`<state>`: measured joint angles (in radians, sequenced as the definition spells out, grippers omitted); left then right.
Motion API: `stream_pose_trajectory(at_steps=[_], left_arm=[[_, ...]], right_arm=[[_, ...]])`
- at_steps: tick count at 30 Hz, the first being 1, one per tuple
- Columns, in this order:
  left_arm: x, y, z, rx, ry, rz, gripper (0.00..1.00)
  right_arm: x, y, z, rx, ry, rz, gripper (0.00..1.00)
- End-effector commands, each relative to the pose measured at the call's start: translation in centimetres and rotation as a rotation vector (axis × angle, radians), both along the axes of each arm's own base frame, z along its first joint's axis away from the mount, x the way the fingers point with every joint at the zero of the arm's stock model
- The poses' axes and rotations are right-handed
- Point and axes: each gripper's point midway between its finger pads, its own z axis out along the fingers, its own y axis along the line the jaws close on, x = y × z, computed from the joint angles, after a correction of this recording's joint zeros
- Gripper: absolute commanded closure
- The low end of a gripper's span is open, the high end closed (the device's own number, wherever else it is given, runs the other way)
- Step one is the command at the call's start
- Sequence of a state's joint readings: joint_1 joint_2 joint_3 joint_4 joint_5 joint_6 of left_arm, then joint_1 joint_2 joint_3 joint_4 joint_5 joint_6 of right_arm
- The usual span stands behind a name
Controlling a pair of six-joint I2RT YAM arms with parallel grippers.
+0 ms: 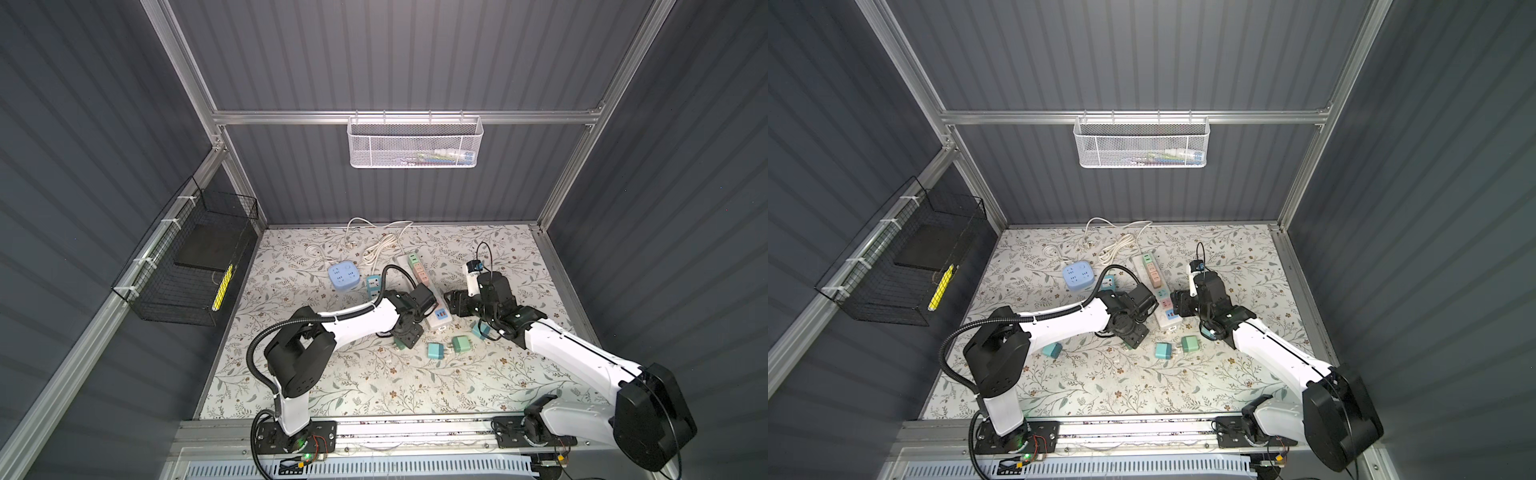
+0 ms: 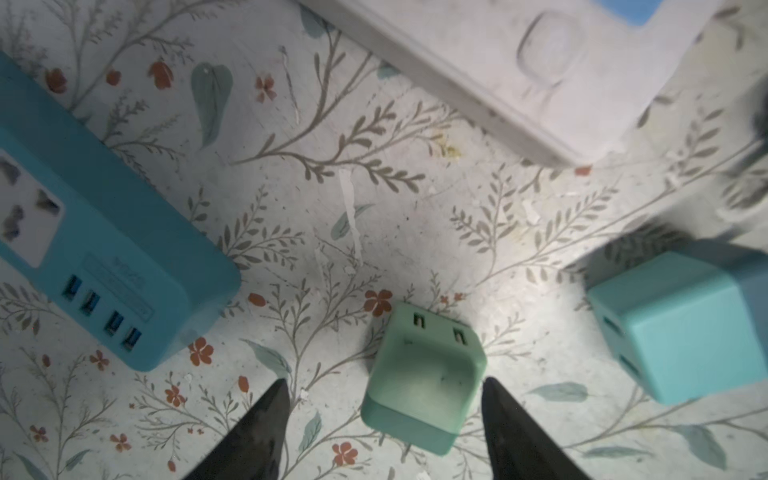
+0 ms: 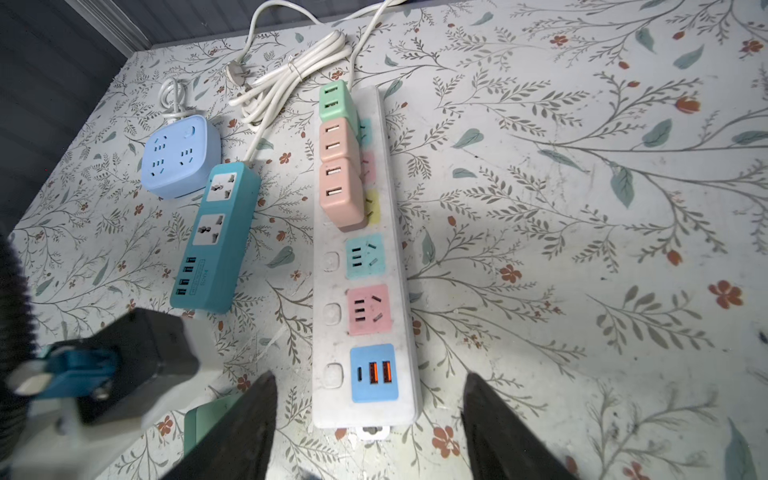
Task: Insert the plug
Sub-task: 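Grasp the mint-green plug with the left gripper while the right gripper withdraws, then lift the mint-green plug with the left gripper into the closing right gripper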
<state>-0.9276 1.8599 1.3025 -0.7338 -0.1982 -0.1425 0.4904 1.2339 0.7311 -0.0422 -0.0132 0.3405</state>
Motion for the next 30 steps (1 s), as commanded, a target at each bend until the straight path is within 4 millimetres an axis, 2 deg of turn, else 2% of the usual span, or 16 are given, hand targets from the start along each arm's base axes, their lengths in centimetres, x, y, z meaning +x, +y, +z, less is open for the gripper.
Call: stream_pose_trajectory(at_steps=[1, 7, 16, 19, 22, 27, 30], left_arm=[[-1.6, 0.4, -1.4, 0.038, 0.106, -0.088, 0.28], [-1.9, 0.1, -2.6, 0.029, 0.131, -0.095, 0.29], [-1.5, 0.7, -3.8, 0.040, 0.102, -0.025, 0.44], [-1.3, 0.4, -4.0, 0.021, 0.095, -0.005, 0.53], [-0.4, -0.5, -2.7, -0.045, 0.033, -0.006, 0.63], [3.0, -2.4, 2.3, -0.241, -0.229, 0.011, 0.71], [4.5, -3.3, 5.1, -0.399, -0.396, 0.029, 0.73]], right_arm=[[0.0, 0.1, 0.3, 0.026, -0.006, 0.000, 0.28], [0.0, 0.1, -0.3, 0.026, 0.013, -0.001, 0.27], [-0.1, 0.4, -0.7, 0.028, 0.030, 0.013, 0.28], [-0.1, 0.4, -0.7, 0.027, 0.030, 0.016, 0.28], [-0.3, 0.5, -0.3, 0.038, 0.026, 0.024, 0.30], [-1.3, 2.6, 1.1, 0.161, 0.075, 0.122, 0.30], [-1.8, 3.8, 1.0, 0.205, 0.114, 0.179, 0.34]])
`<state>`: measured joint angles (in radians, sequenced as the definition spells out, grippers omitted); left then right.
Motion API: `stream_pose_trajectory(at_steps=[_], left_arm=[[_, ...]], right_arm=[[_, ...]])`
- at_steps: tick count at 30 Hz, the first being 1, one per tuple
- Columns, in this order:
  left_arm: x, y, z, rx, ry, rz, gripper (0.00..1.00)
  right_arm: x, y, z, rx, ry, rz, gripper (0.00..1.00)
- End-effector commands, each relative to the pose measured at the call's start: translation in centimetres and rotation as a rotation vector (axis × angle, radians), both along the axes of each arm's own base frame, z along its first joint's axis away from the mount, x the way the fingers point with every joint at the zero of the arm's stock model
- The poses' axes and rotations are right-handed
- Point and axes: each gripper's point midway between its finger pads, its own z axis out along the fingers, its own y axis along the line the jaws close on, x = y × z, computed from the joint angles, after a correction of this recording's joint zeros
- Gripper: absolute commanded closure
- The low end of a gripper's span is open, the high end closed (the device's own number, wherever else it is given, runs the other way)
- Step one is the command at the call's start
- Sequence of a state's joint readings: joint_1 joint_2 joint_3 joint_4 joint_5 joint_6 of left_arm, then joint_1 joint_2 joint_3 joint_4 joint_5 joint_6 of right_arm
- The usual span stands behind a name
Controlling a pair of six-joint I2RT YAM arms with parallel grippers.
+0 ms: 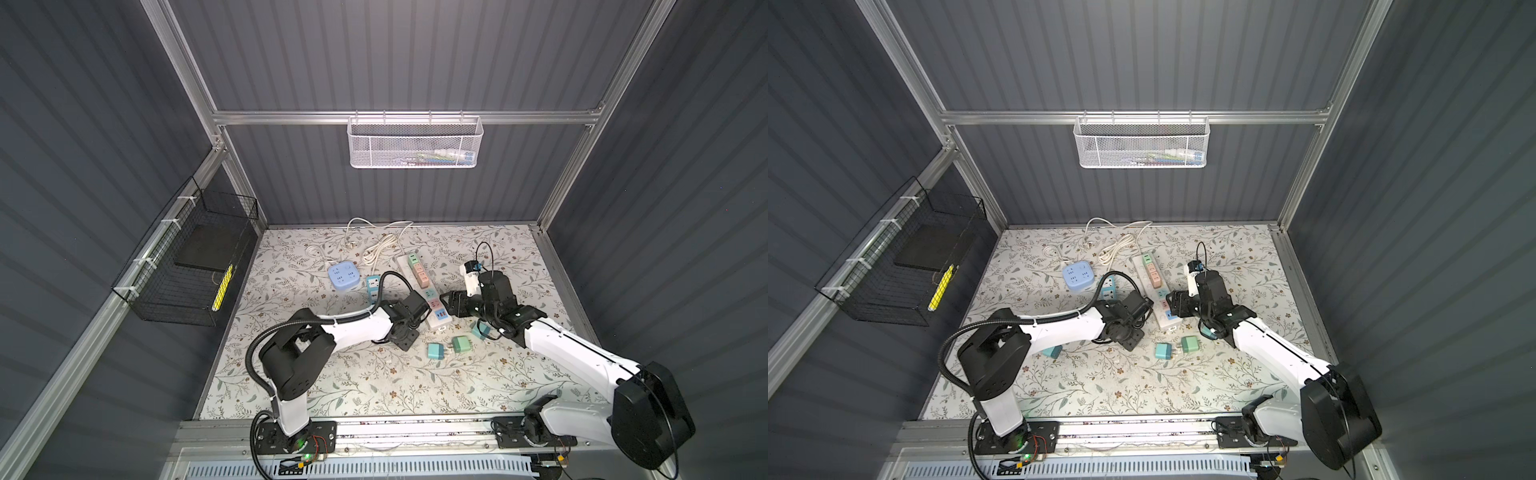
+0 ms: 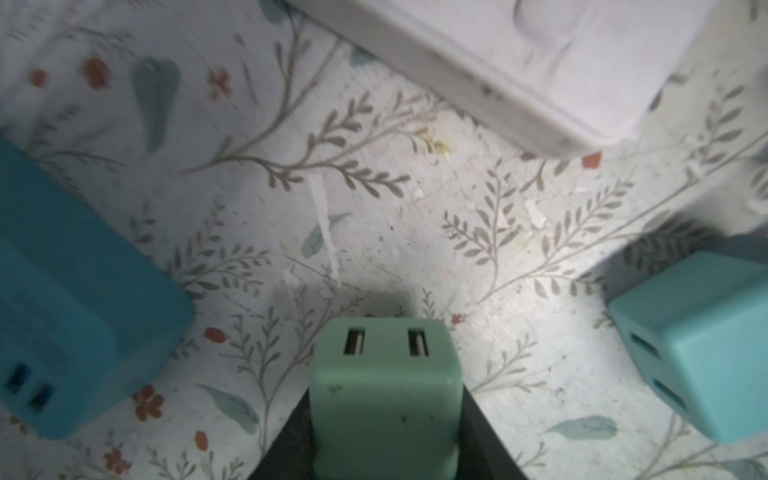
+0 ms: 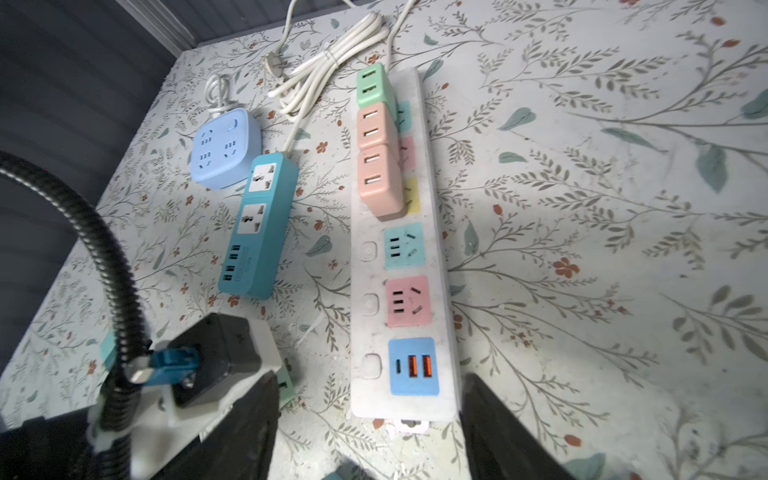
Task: Insert the plug
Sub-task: 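Lift the mint-green plug with the left gripper into the closing right gripper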
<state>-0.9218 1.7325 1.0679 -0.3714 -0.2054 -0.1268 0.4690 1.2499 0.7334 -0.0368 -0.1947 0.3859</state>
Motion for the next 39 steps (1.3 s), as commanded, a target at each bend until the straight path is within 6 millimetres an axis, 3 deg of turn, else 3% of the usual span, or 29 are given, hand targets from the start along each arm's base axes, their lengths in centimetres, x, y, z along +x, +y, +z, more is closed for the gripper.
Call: stream_pose_trajectory(at_steps=[1, 6, 13, 25, 32, 34, 36, 39], left_arm=[[3.5, -2.5, 5.6, -0.259, -0.276, 0.038, 0.74], [4.6, -4.1, 10.0, -0.387, -0.464, 0.000, 0.79], [2.9, -5.5, 12.4, -0.441, -0.535, -0.146, 0.79], [0.4, -7.3, 11.8, -0.373, -0.530, -0.251, 0.80], [1.2, -6.7, 12.4, -0.352, -0.571, -0.206, 0.78], [1.4, -6.5, 12.4, -0.347, -0.577, -0.189, 0.73], [1.7, -6.2, 12.3, -0.339, -0.566, -0.158, 0.55], [1.8, -5.2, 12.5, -0.348, -0.568, -0.097, 0.38]], right_arm=[[-1.2, 2.5, 1.3, 0.117, 0.043, 0.127, 0.35], [-3.0, 4.7, 2.6, 0.233, 0.051, 0.282, 0.45], [-3.7, 5.6, 3.3, 0.308, 0.072, 0.346, 0.45], [-3.0, 6.2, 2.3, 0.338, 0.113, 0.346, 0.52], [-3.1, 6.1, 2.1, 0.319, 0.114, 0.345, 0.71], [-3.1, 5.9, 2.1, 0.314, 0.108, 0.340, 0.75], [-2.9, 5.8, 2.1, 0.306, 0.099, 0.331, 0.76], [-2.5, 5.2, 1.9, 0.279, 0.077, 0.294, 0.78]])
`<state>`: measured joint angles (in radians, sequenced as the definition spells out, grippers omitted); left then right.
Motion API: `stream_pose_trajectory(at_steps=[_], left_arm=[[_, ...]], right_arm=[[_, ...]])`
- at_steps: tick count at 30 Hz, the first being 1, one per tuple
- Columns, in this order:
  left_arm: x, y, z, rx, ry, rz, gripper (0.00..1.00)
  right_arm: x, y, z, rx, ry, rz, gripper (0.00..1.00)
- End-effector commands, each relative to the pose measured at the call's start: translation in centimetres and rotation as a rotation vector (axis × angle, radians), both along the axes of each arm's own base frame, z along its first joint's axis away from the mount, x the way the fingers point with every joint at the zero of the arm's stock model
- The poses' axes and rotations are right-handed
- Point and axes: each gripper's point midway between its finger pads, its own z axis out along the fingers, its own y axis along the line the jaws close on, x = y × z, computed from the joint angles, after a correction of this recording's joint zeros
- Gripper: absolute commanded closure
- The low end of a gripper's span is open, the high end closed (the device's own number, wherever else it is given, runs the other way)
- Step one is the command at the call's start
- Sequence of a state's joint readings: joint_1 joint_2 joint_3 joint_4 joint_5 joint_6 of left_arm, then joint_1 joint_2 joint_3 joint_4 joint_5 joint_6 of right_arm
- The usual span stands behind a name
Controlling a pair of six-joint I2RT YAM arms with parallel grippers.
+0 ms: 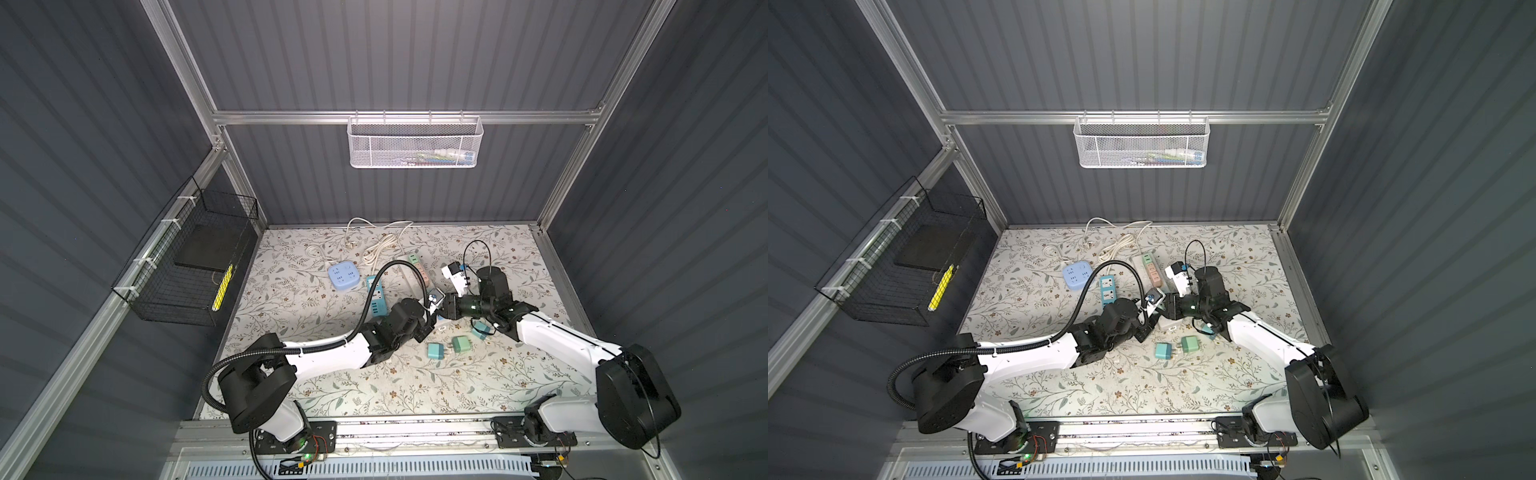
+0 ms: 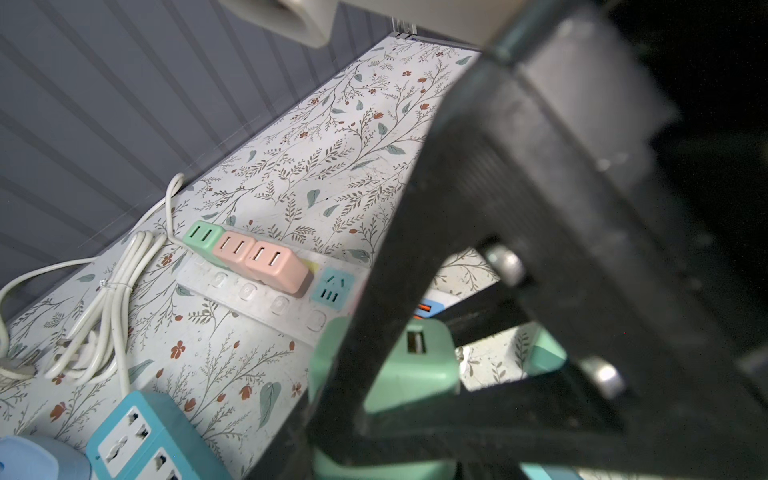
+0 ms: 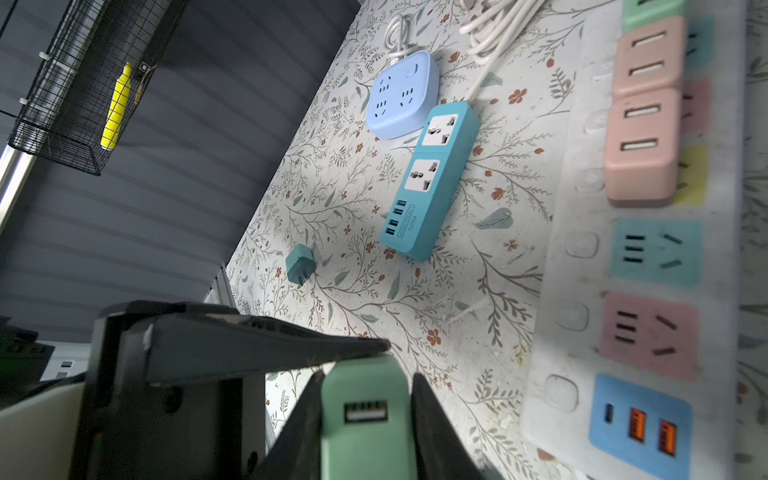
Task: Insert the plug
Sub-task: 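Lift the mint-green plug with the left gripper into the closing right gripper, then carry the mint-green plug with the right gripper while the left gripper withdraws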
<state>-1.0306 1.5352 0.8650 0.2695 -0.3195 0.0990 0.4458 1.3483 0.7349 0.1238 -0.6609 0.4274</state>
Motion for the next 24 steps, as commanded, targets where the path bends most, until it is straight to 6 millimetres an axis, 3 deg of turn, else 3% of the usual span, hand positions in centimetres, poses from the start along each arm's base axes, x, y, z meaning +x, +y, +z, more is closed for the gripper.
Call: stream_pose_trajectory(at_steps=[1, 3, 6, 10, 12, 14, 19, 24], left_arm=[[0.9, 1.8, 1.9, -0.053, -0.032, 0.119, 0.34], [0.9, 3.4, 2.6, -0.108, -0.048, 0.187, 0.26], [1.8, 7.5, 2.8, -0.174, -0.055, 0.356, 0.20], [3.1, 14.5, 1.4, -0.268, -0.008, 0.658, 0.17], [3.0, 19.1, 0.5, -0.325, 0.000, 0.877, 0.13], [2.4, 22.1, 0.0, -0.363, 0.005, 1.009, 0.11], [0.8, 24.6, -1.1, -0.398, 0.032, 1.090, 0.09], [-0.4, 25.5, -2.4, -0.508, 0.108, 1.126, 0.08]], right_arm=[[0.6, -0.9, 0.4, -0.021, -0.020, -0.077, 0.78], [1.1, -1.5, 0.2, -0.032, -0.037, -0.128, 0.78], [2.0, -2.3, -0.2, -0.059, -0.055, -0.194, 0.79], [2.9, -3.6, -1.3, -0.126, -0.086, -0.270, 0.80], [4.0, -5.1, -2.2, -0.202, -0.106, -0.351, 0.81], [4.4, -6.0, -2.2, -0.254, -0.124, -0.385, 0.81], [5.7, -7.1, -2.5, -0.385, -0.170, -0.404, 0.80], [7.5, -5.8, -3.6, -0.413, -0.179, -0.364, 0.78]])
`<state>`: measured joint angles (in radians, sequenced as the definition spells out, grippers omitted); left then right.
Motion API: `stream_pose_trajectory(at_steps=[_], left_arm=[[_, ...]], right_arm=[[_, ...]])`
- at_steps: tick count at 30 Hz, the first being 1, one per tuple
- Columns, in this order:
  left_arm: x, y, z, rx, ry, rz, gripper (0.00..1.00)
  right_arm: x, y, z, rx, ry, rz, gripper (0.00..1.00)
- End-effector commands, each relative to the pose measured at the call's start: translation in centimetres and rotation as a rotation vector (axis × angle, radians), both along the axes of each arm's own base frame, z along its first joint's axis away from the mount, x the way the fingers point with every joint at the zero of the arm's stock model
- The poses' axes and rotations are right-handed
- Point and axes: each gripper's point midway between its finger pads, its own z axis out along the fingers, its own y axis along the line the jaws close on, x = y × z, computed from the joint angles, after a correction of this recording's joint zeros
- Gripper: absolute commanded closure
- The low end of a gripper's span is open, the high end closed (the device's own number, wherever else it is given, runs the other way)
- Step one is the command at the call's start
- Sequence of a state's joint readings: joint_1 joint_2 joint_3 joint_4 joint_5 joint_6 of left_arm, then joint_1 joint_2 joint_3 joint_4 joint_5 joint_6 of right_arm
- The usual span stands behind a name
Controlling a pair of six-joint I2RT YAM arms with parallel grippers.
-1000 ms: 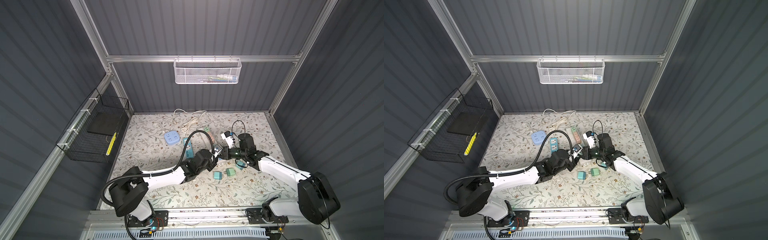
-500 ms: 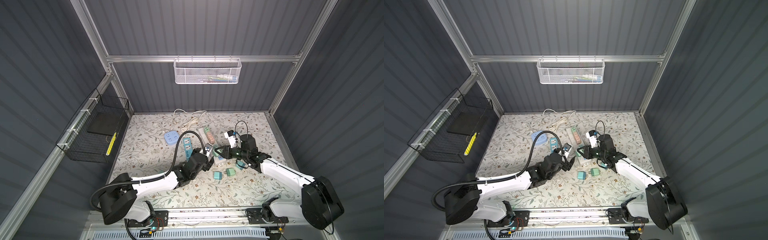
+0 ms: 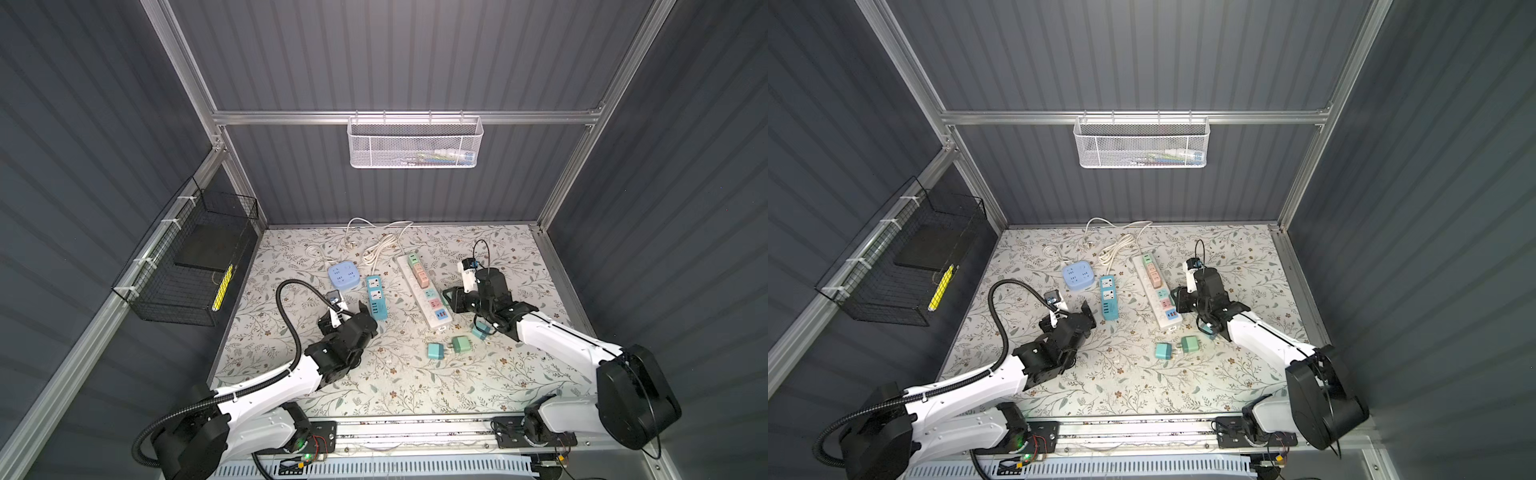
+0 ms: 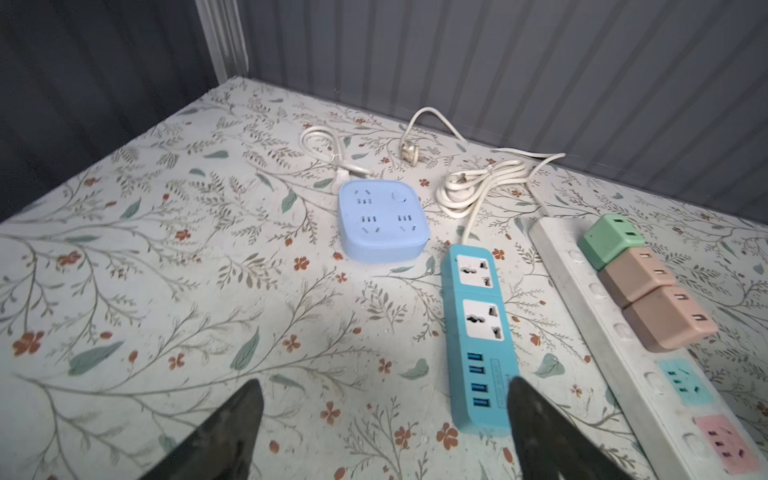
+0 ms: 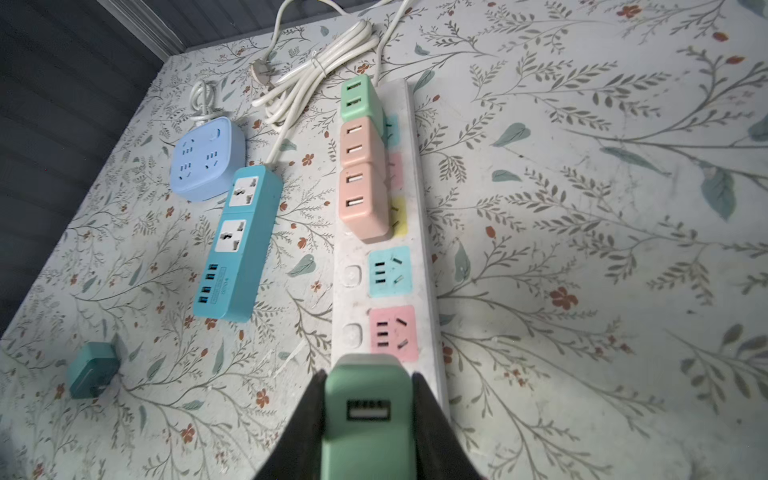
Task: Insert the plug
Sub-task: 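Carry the mint-green plug with the right gripper while the left gripper withdraws, then lower the mint-green plug with the right gripper into the fourth socket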
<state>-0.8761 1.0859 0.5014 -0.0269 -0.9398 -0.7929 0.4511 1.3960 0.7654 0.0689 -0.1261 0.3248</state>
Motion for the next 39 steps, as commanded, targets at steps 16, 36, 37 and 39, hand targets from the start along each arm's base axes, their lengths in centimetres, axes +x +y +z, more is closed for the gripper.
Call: stream_pose_trajectory(at_steps=[16, 36, 37, 39], left_arm=[[-2.7, 1.3, -3.0, -0.249, 0.045, 0.023, 0.08], [-2.2, -0.6, -2.9, -0.268, 0.060, -0.045, 0.07], [-2.2, -0.5, -2.8, -0.272, 0.054, -0.044, 0.07], [-2.1, -0.5, -2.7, -0.269, 0.049, -0.044, 0.07]], right_arm=[[4.3, 4.2, -3.7, -0.189, -0.019, 0.083, 0.79], [5.6, 4.3, -5.2, -0.250, -0.058, 0.077, 0.81], [5.5, 4.2, -5.1, -0.242, -0.067, 0.074, 0.81], [5.3, 4.3, -4.3, -0.221, -0.074, 0.074, 0.81]])
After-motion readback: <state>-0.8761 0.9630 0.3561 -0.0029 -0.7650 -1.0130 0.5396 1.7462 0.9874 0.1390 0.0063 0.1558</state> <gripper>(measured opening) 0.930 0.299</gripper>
